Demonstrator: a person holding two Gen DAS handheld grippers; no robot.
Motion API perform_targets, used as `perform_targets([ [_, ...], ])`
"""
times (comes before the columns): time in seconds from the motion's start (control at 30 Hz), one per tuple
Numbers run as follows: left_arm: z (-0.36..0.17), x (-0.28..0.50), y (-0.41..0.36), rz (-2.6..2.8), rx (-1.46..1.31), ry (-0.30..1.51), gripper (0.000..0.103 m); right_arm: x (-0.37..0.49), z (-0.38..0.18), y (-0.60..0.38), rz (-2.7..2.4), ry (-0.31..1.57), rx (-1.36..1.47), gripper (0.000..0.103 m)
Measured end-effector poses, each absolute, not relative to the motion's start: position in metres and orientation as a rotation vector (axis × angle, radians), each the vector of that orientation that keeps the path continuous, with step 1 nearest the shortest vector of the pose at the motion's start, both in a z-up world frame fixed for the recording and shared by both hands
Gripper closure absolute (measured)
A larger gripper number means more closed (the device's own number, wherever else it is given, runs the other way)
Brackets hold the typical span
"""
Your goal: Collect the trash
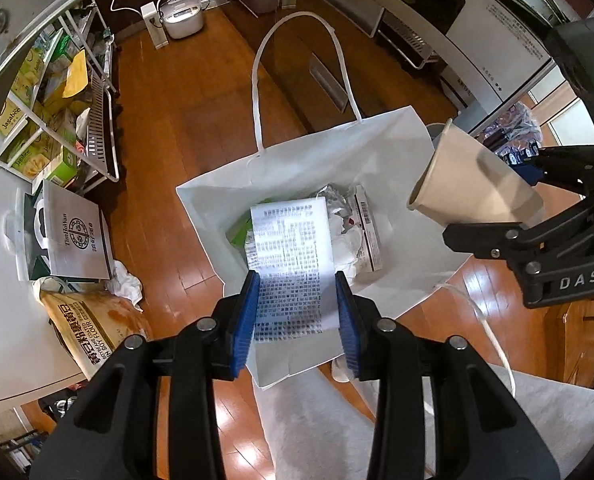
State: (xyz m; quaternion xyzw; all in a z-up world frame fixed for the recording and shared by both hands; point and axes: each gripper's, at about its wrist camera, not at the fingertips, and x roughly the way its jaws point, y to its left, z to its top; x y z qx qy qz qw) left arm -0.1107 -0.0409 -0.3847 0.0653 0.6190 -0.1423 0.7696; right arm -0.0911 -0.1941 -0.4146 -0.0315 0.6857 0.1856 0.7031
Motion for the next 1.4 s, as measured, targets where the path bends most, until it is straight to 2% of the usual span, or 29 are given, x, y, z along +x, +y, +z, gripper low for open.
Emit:
perform_targets([
  [0.03,-0.384,-0.111,-0.041,-0.308,0.137,1.342,0.044,-0.091,-0.415,-0.195,0.412,1.525,-0.067,0.026],
  [0.07,-0.384,-0.111,-0.04,-0.308,0.132,1.337,0.041,-0.09,-0.415,-0.196,0.405,1.522,-0.069,0.026],
  [0.17,-0.384,-0.111,-0.039,-0.294,0.137,1.335,0.038,-0.087,-0.415,-0.197,0.397,1.514,-0.074,0.023],
  [0.2,-0.384,-0.11,-0.038,-0.292,0.135,1.335,0.036,-0.086,-0.414,-0.197,0.396,1.511,-0.074,0.015],
  [0.53,-0.38,-0.11,-0.035,-0.265,0.141,1.321,0.021,-0.081,-0.409,-0.202,0.387,1.499,-0.079,0.012],
  [0.6,-0.381,-0.111,-0.033,-0.261,0.137,1.327,0.02,-0.082,-0.408,-0.204,0.388,1.5,-0.064,0.008],
  [0.77,-0.383,-0.109,-0.031,-0.258,0.134,1.339,0.014,-0.084,-0.406,-0.205,0.393,1.5,-0.051,0.005],
  [1.0,-0.379,-0.108,-0.034,-0.266,0.133,1.335,0.012,-0.087,-0.397,-0.203,0.4,1.49,-0.057,0.005],
  [1.07,-0.38,-0.108,-0.035,-0.28,0.117,1.349,0.008,-0.088,-0.395,-0.203,0.402,1.489,-0.055,0.004],
  [1.4,-0.376,-0.115,-0.038,-0.292,0.125,1.359,0.008,-0.092,-0.382,-0.205,0.402,1.479,-0.062,0.004],
])
